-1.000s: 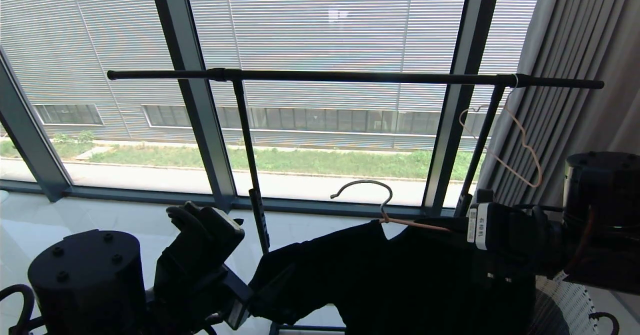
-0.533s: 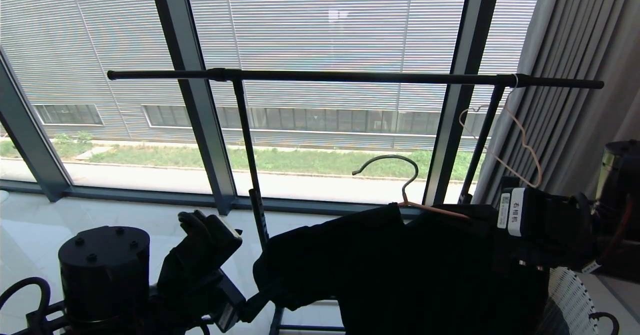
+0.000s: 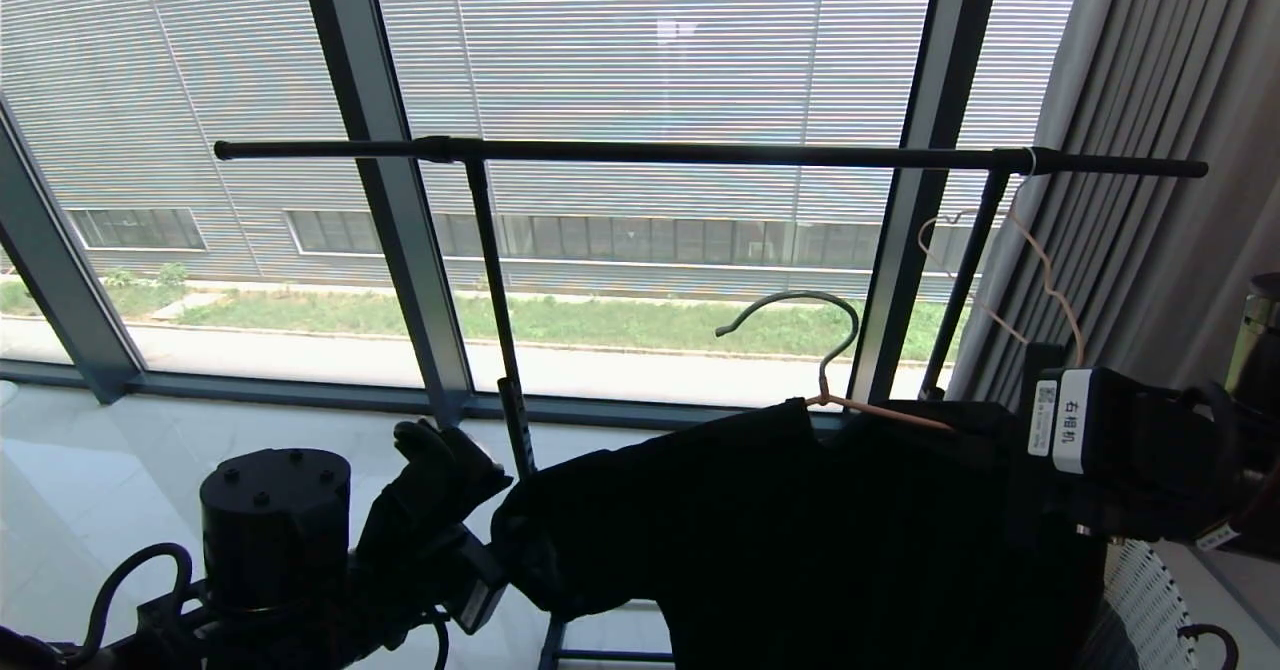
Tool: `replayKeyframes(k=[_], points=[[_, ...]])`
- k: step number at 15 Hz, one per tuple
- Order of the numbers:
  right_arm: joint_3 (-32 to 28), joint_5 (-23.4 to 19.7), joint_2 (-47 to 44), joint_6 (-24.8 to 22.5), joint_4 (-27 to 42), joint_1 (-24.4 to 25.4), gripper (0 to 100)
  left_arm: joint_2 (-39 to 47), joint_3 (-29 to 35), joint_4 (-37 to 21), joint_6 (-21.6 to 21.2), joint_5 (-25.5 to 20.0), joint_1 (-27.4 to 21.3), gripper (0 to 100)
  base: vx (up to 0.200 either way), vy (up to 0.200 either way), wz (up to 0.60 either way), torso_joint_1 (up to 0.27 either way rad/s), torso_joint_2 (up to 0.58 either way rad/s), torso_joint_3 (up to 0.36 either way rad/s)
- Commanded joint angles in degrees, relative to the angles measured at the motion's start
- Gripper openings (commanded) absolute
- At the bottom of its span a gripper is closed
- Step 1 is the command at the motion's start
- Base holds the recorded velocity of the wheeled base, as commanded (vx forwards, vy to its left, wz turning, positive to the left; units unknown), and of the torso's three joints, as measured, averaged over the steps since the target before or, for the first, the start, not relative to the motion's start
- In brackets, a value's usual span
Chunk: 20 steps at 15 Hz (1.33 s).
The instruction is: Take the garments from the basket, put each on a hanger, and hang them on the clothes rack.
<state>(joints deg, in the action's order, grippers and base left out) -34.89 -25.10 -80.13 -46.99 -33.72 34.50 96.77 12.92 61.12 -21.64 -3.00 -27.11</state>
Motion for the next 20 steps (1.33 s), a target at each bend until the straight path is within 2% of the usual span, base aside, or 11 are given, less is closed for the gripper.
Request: replayKeyframes(k=[1, 5, 6, 8, 10, 11, 16, 20], points=[[0.17, 0.14, 0.06, -0.03, -0.03, -0.05, 0, 1.84, -0.62, 0.31, 0.02, 0.19, 0.74, 0, 0.000, 0.000, 0.00, 0.000, 0.00, 0.000], [0.96, 1.02, 0.06, 2.17, -0.12, -0.31, 0, 1.93, -1.85, 1.19, -0.07, 1.50, 14.63, 0, 0.000, 0.000, 0.00, 0.000, 0.00, 0.000], [0.88, 1.19, 0.06, 2.79, -0.12, -0.31, 0, 1.93, -2.02, 1.72, -0.16, 1.50, 16.30, 0, 0.000, 0.000, 0.00, 0.000, 0.00, 0.000], [0.79, 1.37, 0.06, 3.05, -0.12, -0.31, 0, 1.93, -3.25, 4.09, -0.16, 1.50, 16.39, 0, 0.000, 0.000, 0.00, 0.000, 0.00, 0.000], [0.79, 1.63, 0.06, 3.05, -0.12, -0.31, 0, 1.93, -4.75, 5.85, -0.07, 1.50, 14.19, 0, 0.000, 0.000, 0.00, 0.000, 0.00, 0.000], [0.79, 1.63, 0.06, 3.05, -0.12, -0.31, 0, 1.93, -5.36, 6.46, 0.02, 1.50, 13.58, 100, 0.000, 0.000, 0.00, 0.000, 0.00, 0.000], [1.14, 3.48, 0.94, 3.66, -0.12, -0.31, 0, 0.79, -7.12, 7.87, 0.37, 1.68, 13.40, 100, 0.000, 0.000, 0.00, 0.000, 0.00, 0.000], [6.50, 9.54, 5.86, 10.52, -0.12, -0.49, 0, -6.59, -8.53, 7.87, 3.44, 8.62, 15.25, 100, 0.000, 0.000, 0.00, 0.000, 0.00, 0.000]])
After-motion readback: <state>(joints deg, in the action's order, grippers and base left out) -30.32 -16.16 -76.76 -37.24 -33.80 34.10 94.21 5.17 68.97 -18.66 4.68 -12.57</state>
